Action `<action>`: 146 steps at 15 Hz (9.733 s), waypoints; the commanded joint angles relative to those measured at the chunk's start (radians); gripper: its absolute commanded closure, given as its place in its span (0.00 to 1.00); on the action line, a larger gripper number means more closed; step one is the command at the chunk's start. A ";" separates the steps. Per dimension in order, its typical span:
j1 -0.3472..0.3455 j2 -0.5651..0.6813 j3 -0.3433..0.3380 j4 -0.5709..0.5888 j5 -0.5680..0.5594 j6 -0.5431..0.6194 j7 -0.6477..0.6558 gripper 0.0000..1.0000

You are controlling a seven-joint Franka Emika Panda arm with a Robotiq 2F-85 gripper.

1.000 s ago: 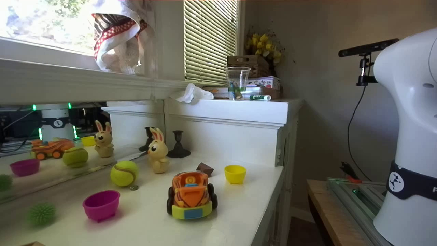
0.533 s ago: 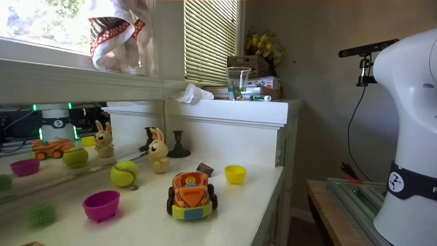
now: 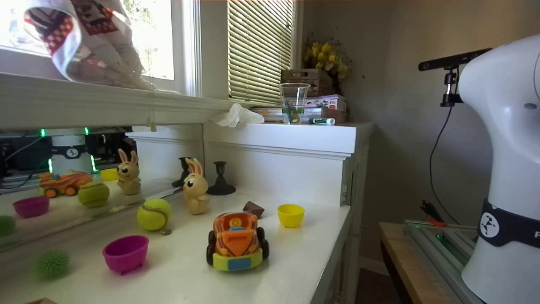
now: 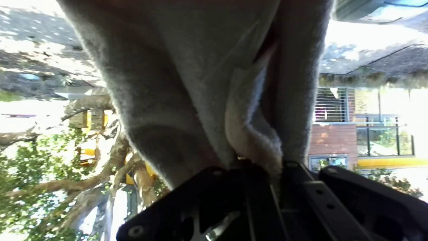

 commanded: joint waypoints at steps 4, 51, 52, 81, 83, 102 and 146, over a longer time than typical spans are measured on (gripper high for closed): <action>-0.030 0.136 0.108 0.202 0.170 -0.058 -0.176 0.98; -0.259 -0.636 0.267 -0.285 0.545 -0.641 -0.228 0.98; -0.276 -0.647 0.270 -0.274 0.547 -0.656 -0.215 0.98; -0.878 -0.616 0.070 -0.144 0.346 -0.647 0.216 0.98; -0.882 -0.583 0.038 -0.152 0.339 -0.607 0.203 0.98; -0.864 -0.368 -0.107 -0.383 0.406 -0.508 0.174 0.98; -0.512 -0.546 0.226 -0.621 0.414 -0.502 -0.440 0.00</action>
